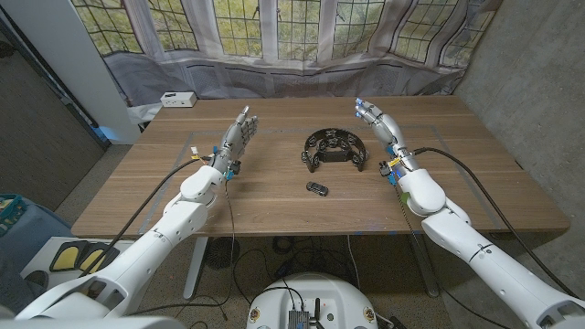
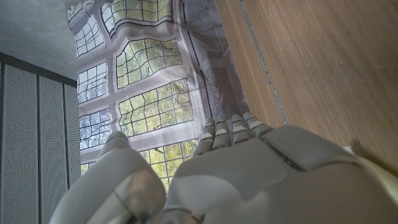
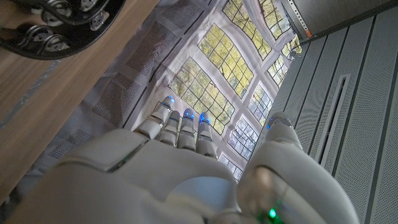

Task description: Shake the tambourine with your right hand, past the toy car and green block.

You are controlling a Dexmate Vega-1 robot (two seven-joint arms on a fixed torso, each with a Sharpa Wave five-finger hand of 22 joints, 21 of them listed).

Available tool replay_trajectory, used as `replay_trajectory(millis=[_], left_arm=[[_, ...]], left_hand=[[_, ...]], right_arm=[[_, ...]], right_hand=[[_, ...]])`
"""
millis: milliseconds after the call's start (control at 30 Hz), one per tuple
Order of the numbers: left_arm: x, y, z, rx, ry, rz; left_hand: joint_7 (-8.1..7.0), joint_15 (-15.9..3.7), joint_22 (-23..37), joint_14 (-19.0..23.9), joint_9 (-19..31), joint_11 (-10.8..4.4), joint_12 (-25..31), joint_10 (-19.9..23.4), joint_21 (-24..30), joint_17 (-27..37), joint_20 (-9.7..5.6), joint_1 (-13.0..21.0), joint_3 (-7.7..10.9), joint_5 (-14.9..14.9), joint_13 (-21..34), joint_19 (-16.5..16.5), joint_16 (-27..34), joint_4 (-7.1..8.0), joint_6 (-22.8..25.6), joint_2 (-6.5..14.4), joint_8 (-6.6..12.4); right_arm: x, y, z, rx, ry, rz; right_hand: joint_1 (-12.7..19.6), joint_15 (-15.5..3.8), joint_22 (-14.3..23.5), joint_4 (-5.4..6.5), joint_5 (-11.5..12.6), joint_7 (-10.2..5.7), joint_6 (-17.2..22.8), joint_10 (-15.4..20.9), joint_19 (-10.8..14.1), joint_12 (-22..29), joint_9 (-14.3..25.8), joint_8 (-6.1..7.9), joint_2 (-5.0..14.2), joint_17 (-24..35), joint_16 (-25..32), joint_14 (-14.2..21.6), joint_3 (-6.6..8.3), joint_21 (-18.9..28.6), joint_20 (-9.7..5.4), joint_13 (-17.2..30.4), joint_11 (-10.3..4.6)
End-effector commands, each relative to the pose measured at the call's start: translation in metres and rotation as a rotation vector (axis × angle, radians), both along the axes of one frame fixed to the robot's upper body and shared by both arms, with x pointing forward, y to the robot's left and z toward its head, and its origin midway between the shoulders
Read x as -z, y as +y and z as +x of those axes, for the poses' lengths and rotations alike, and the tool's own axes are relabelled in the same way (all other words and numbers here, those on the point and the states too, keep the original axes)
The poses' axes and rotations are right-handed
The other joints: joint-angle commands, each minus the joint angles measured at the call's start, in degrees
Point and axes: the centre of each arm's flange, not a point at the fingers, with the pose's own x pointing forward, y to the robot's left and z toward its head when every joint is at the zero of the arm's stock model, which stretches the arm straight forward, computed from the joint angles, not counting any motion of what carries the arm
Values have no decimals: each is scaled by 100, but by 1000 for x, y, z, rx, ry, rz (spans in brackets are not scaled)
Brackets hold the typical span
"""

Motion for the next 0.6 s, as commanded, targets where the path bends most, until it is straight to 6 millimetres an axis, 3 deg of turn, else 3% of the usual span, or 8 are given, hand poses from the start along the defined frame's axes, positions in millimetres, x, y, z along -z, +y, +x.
replay_trajectory(millis=[33, 600], left_arm=[[0, 5, -3, -2, -11, -4], [0, 8, -3, 2, -18, -4]], left_hand=[[63, 37, 30, 46, 22, 12, 50, 67, 27, 8, 86, 44, 30, -6, 7, 12, 2, -31, 31, 47, 32], [65, 34, 31, 57, 23, 5, 40, 73, 26, 8, 91, 65, 41, -15, 6, 11, -6, -49, 51, 73, 21]], right_arm=[[-5, 10, -5, 82, -65, -73], [-12, 28, -13, 172, -125, -178]], right_hand=[[67, -20, 21, 14, -7, -24, -77, -11, 98, -49, 32, -21, 11, 12, -28, -29, 34, 41, 24, 27, -39], [140, -37, 18, -5, -2, -15, -135, -43, 169, -80, 33, -56, 23, 0, -54, -37, 63, 59, 9, 27, -63]])
